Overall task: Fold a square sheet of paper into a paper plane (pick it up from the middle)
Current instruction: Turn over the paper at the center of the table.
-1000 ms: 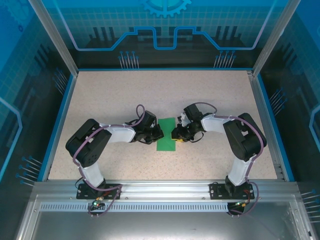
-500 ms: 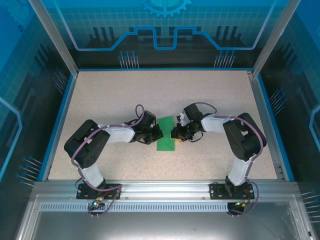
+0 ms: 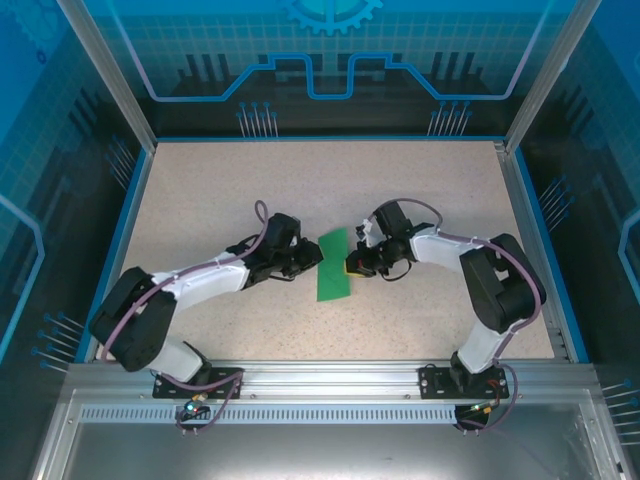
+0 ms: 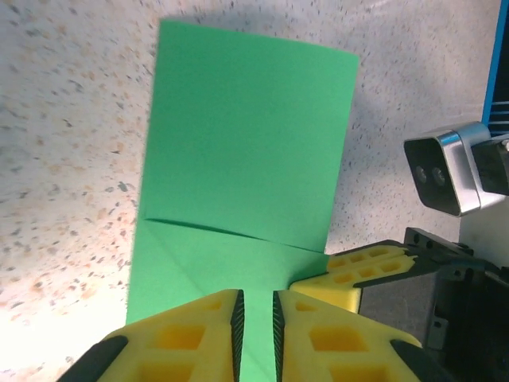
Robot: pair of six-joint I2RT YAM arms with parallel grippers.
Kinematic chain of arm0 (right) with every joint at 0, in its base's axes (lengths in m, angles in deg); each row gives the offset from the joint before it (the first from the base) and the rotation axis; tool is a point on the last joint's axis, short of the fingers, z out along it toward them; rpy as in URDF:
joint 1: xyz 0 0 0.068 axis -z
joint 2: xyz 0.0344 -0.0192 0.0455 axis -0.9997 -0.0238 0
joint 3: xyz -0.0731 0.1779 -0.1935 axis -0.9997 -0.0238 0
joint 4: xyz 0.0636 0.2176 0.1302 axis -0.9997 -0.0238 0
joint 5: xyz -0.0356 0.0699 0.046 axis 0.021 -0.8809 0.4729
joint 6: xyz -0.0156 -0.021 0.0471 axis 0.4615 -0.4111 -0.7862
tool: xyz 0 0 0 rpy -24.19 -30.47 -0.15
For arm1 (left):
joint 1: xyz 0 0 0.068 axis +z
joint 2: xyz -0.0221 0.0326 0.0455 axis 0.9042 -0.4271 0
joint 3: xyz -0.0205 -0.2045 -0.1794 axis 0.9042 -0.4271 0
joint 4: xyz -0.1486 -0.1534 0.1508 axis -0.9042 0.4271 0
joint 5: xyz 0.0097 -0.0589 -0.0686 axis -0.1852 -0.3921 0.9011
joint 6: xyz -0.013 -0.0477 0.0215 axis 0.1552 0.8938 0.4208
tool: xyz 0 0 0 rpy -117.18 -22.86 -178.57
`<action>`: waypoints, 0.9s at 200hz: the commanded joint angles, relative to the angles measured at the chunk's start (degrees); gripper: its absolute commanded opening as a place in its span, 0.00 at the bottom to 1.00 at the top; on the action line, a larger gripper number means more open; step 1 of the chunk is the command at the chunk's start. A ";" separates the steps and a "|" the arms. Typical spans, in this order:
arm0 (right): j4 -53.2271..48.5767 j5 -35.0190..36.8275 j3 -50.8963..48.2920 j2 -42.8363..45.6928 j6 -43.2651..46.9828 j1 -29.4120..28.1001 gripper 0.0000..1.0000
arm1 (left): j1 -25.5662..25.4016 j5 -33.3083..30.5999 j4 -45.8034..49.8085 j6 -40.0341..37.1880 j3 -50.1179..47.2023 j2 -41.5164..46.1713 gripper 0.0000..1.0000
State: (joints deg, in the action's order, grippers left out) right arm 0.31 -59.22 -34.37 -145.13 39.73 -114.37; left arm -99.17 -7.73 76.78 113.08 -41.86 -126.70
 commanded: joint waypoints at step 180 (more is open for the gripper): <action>-55.23 58.67 38.61 -16.95 -8.93 -26.55 0.10 | 1.67 -28.84 23.28 4.21 -11.90 27.99 0.36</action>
State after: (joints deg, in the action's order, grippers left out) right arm -53.98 4.73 -1.74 -156.43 32.74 -138.28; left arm -98.85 -32.32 94.60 116.62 -52.04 -102.08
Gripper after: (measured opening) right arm 0.091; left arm 0.353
